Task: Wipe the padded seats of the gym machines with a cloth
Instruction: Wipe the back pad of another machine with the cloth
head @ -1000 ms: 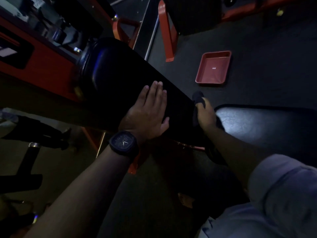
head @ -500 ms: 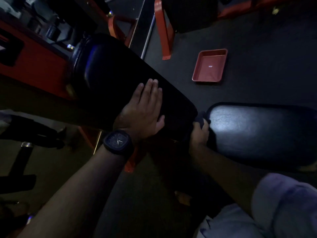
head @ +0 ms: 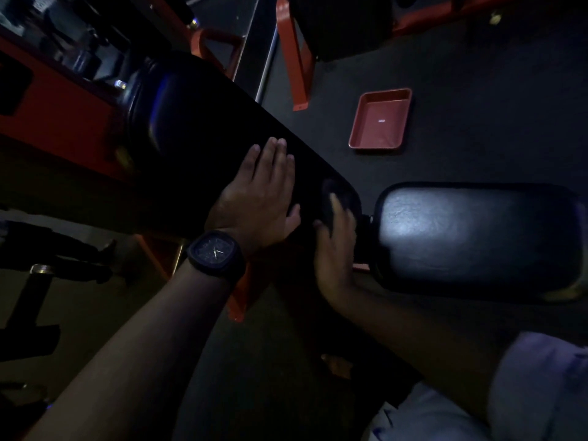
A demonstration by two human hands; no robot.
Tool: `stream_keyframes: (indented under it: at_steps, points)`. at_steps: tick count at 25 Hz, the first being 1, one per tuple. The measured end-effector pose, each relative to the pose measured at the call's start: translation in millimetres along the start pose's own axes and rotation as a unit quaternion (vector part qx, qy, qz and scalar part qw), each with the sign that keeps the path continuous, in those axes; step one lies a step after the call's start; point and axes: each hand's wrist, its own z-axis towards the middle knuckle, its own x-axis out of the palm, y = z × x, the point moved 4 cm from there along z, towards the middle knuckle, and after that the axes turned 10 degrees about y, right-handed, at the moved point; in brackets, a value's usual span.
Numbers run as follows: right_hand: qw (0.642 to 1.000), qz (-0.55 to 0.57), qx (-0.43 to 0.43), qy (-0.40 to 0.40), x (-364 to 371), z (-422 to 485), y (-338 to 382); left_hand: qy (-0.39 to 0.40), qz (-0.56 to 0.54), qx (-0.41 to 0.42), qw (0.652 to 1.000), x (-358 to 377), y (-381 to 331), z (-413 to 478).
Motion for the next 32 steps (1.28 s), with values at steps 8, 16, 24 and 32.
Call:
stream_keyframes:
  at_steps: [8, 16, 24, 32]
  points:
    - [0.991, -0.026, -0.119, 0.063, 8.9, 0.1, 44.2, -0.018, -0.020, 0.005, 1.000, -1.1, -1.8, -0.8]
    - [0.976, -0.089, -0.171, 0.099, 5.2, 28.3, 52.5, -0.040, -0.014, 0.014, 0.999, 0.9, -4.5, -0.6]
    - [0.981, -0.098, -0.147, 0.083, -1.0, 58.1, 48.6, -0.057, -0.041, 0.008, 0.997, 1.4, -4.2, -0.1]
    - [0.995, -0.031, -0.076, 0.057, -13.5, 92.0, 21.7, -0.057, -0.046, 0.008, 0.997, 3.1, -4.9, 0.3]
